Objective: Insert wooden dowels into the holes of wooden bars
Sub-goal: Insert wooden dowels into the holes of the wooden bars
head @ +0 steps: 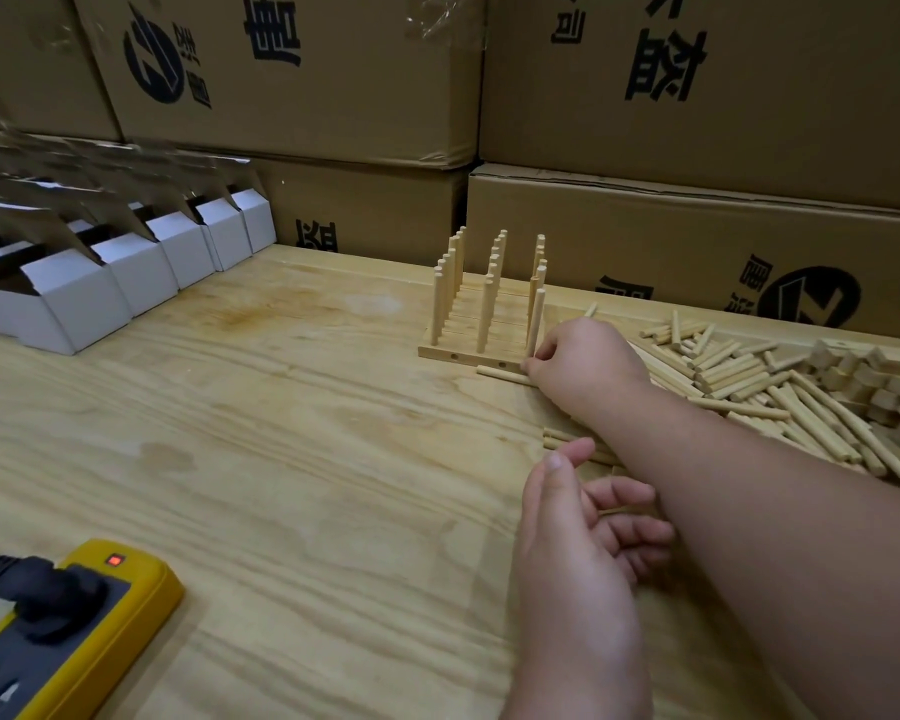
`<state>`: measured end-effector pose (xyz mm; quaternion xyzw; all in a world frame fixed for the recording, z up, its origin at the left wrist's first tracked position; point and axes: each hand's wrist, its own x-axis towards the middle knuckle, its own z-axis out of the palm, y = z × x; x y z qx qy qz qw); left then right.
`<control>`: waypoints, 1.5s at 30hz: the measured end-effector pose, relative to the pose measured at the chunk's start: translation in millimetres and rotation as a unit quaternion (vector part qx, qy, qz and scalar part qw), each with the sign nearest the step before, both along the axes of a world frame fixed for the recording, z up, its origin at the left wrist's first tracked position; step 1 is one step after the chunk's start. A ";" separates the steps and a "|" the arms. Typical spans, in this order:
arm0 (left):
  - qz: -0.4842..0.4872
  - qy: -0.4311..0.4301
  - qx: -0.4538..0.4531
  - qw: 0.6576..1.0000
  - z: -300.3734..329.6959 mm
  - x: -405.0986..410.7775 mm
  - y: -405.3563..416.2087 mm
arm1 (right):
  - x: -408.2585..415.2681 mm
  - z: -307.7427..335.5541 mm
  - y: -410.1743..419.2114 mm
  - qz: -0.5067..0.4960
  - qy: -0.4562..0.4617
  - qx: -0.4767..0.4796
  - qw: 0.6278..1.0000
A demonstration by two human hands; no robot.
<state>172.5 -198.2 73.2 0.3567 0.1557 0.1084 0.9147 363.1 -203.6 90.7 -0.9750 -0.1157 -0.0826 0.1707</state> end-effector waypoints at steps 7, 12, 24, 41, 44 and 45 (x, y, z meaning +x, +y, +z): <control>0.000 -0.007 -0.003 1.000 -1.2 0.6 -3.0 | -40.4 3.5 -23.7 0.031 -0.074 0.153 0.985; 0.008 -0.021 0.010 1.000 -4.6 -1.0 -6.0 | -120.4 1.9 -78.8 0.042 -0.132 0.224 0.965; -0.123 -0.083 0.432 0.890 -14.8 -18.9 -26.1 | -253.9 -26.5 -230.3 0.032 -0.074 0.096 0.992; -0.104 0.004 0.807 0.582 -18.1 -72.0 -70.4 | -242.8 -17.6 -287.2 -0.305 -0.025 0.166 0.938; -0.095 -0.001 0.802 0.590 -18.3 -72.0 -70.4 | -242.0 -18.4 -284.7 -0.318 -0.029 0.131 0.938; -0.094 -0.002 0.796 0.599 -17.5 -71.4 -69.3 | -241.8 -18.5 -284.1 -0.324 -0.043 0.115 0.938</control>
